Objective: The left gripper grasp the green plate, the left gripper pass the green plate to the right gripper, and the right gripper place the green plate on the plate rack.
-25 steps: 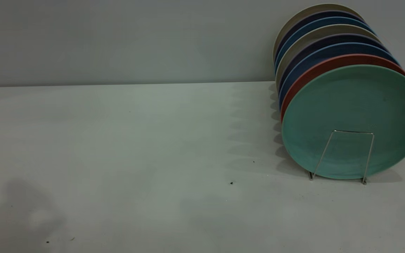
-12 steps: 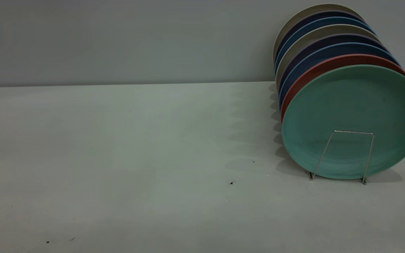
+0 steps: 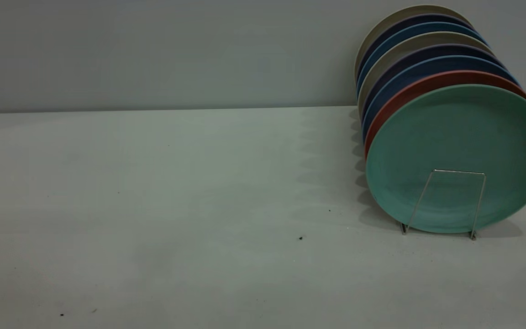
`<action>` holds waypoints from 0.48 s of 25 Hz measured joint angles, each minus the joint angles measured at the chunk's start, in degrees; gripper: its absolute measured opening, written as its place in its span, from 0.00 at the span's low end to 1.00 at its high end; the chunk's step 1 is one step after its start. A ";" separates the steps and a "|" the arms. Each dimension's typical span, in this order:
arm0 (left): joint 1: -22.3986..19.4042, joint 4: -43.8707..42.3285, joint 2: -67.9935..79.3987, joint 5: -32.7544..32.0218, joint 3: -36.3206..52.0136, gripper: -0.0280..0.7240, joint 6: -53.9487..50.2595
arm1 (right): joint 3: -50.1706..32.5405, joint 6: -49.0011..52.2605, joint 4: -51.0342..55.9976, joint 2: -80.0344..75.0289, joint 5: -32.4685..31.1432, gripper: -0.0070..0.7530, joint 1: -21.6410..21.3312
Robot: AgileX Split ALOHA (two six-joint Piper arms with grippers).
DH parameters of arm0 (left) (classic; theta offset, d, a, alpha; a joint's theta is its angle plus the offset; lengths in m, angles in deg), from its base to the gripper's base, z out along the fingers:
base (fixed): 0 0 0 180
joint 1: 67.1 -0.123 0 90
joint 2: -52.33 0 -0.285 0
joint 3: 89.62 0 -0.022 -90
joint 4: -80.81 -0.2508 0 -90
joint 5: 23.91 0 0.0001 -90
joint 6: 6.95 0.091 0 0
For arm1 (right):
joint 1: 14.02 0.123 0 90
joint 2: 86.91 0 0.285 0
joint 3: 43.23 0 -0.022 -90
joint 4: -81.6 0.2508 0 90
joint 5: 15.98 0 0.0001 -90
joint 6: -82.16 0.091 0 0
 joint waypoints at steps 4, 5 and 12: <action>0.00 -0.65 -5.15 0.40 3.15 0.82 -3.79 | 0.00 0.00 0.00 0.00 0.00 0.70 0.00; 0.19 -1.14 -6.70 0.40 3.35 0.82 -4.45 | 0.00 0.00 0.00 0.00 0.00 0.70 0.00; 5.58 -3.23 -18.58 0.34 3.46 0.82 -6.60 | 0.00 0.00 -0.02 0.30 0.04 0.70 0.00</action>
